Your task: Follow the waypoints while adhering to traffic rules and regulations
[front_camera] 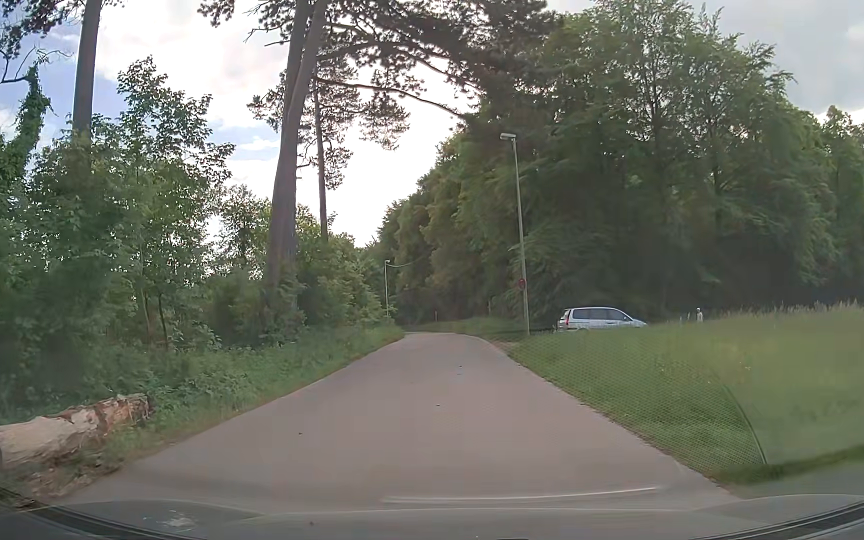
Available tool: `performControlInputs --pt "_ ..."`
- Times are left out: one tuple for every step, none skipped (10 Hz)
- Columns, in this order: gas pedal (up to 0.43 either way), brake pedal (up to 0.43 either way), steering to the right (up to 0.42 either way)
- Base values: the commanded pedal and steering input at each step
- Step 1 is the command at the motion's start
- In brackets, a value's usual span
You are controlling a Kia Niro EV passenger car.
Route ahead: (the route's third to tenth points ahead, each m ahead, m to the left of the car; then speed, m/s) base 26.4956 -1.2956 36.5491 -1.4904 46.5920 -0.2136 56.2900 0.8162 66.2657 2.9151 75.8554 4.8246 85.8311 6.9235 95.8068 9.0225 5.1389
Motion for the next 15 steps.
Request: performControlInputs --pt "0.098 0.018 -0.013" --pt "0.087 0.018 -0.01" --pt "0.067 0.018 -0.008" --pt "0.059 0.018 -0.008" --pt "0.059 0.018 -0.01" --pt "0.059 0.018 -0.011" --pt "0.079 0.018 -0.011" --pt "0.098 0.018 -0.011" --pt "0.098 0.018 -0.011" --pt "0.098 0.018 -0.011" --pt "0.098 0.018 -0.01" --pt "0.087 0.018 -0.007" --pt "0.087 0.024 -0.006" --pt "0.059 0.018 -0.006" --pt "0.047 0.018 -0.006"
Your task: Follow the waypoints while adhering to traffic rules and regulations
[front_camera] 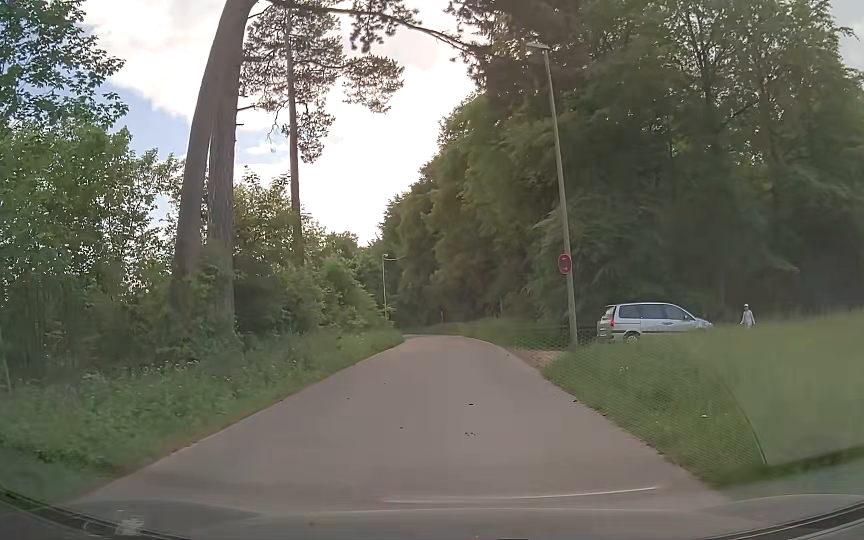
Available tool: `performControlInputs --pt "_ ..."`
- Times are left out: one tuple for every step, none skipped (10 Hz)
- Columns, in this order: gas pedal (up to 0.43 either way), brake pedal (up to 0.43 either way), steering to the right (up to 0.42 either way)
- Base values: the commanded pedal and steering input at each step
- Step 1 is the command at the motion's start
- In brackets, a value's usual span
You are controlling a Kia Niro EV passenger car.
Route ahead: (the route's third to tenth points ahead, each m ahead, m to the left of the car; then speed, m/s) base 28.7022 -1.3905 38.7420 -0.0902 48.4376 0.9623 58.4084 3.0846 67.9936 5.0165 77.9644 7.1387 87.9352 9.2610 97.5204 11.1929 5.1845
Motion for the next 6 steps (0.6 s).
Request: performControlInputs --pt "0.047 0.018 -0.006" --pt "0.047 0.018 -0.006" --pt "0.047 0.018 -0.007" --pt "0.047 0.018 -0.009" --pt "0.047 0.018 -0.012" --pt "0.059 0.018 -0.016"
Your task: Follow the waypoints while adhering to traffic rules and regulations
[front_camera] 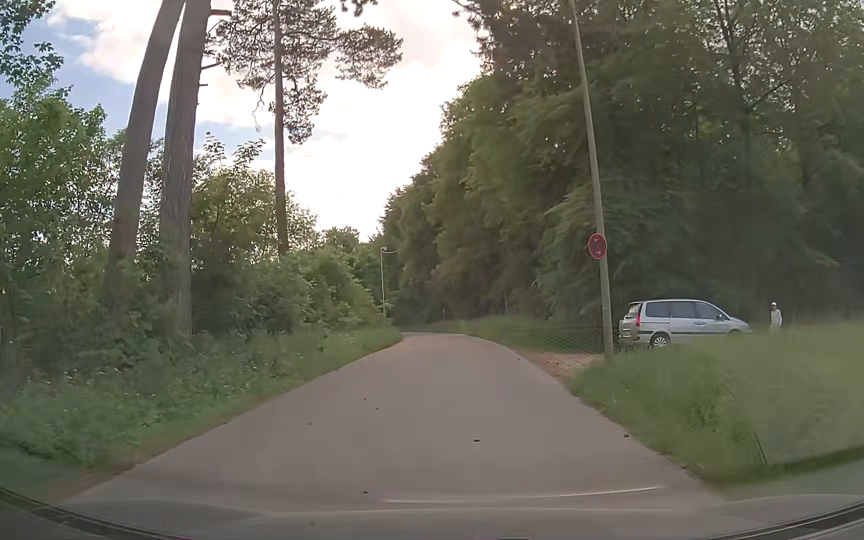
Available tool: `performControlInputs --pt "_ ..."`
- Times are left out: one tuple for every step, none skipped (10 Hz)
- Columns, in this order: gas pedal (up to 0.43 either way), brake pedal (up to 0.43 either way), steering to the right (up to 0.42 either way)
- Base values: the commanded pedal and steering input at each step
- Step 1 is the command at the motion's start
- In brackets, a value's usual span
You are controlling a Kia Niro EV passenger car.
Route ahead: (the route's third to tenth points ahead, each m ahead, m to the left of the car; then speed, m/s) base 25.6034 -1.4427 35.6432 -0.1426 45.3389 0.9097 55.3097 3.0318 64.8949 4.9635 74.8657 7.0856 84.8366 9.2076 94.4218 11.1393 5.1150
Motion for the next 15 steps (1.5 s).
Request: performControlInputs --pt "0.059 0.018 -0.019" --pt "0.059 0.018 -0.02" --pt "0.059 0.018 -0.02" --pt "0.067 0.018 -0.018" --pt "0.079 0.018 -0.012" --pt "0.079 0.018 -0.009" --pt "0.079 0.018 -0.009" --pt "0.079 0.018 -0.009" --pt "0.079 0.018 -0.008" --pt "0.087 0.024 -0.006" --pt "0.098 0.018 -0.006" --pt "0.118 0.018 -0.006" --pt "0.118 0.018 -0.006" --pt "0.118 0.018 -0.006" --pt "0.118 0.018 -0.007"
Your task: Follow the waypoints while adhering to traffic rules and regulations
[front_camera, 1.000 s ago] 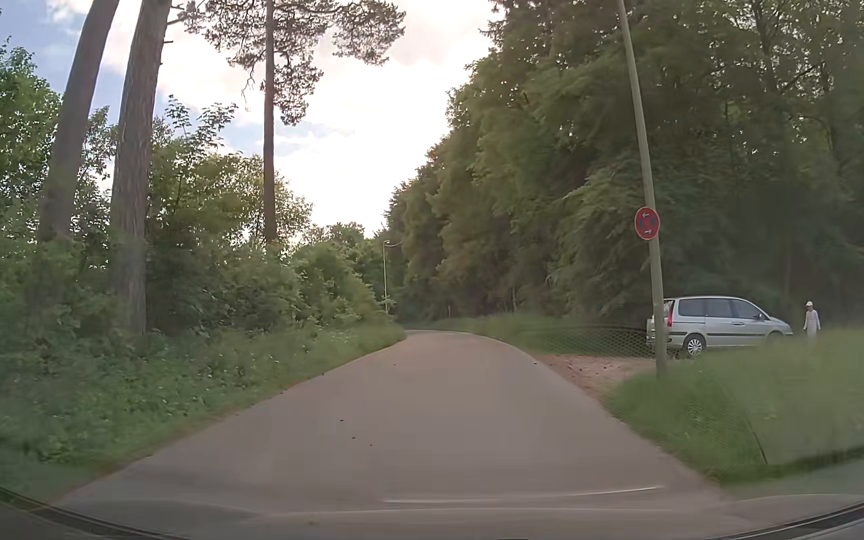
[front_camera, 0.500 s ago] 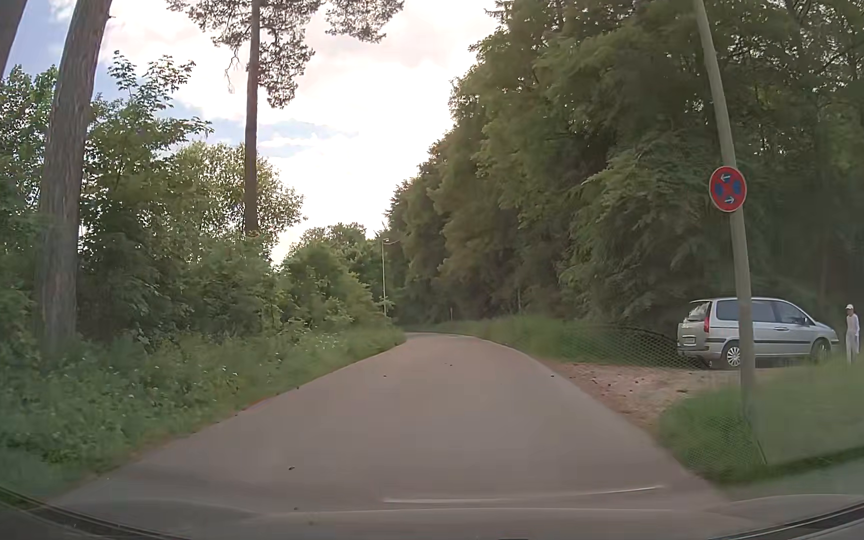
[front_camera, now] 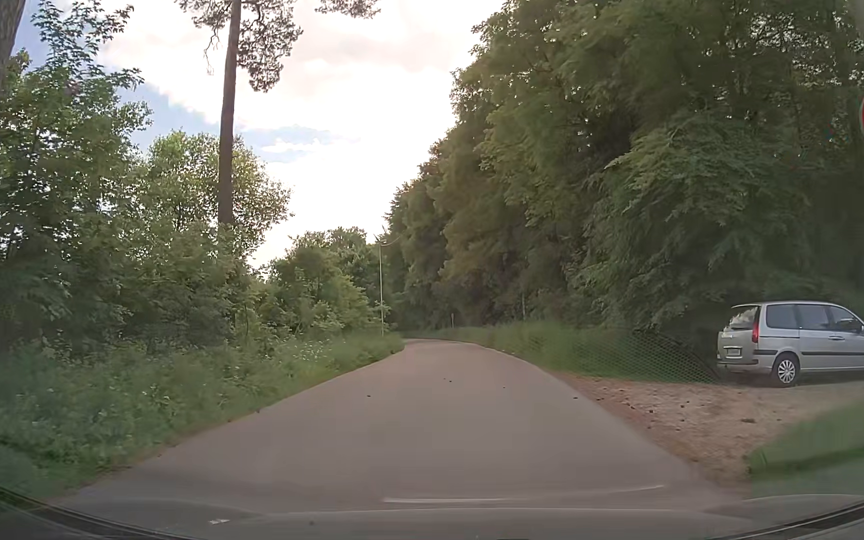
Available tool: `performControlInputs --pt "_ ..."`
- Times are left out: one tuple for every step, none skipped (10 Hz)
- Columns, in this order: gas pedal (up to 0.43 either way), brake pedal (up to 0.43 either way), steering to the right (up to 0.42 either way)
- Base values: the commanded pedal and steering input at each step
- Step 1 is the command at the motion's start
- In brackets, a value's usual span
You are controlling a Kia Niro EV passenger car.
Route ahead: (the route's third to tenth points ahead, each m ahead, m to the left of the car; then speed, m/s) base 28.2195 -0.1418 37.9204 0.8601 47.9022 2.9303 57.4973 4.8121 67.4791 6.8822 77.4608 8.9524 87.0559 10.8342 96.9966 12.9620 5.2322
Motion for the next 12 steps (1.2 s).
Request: performControlInputs --pt "0.118 0.018 -0.007" --pt "0.118 0.018 -0.007" --pt "0.118 0.018 -0.007" --pt "0.118 0.018 -0.006" --pt "0.13 0.018 -0.006" --pt "0.13 0.018 -0.006" --pt "0.13 0.018 -0.003" --pt "0.13 0.018 0.002" --pt "0.13 0.018 0.005" --pt "0.138 0.018 0.005" --pt "0.138 0.018 0.005" --pt "0.138 0.018 0.006"
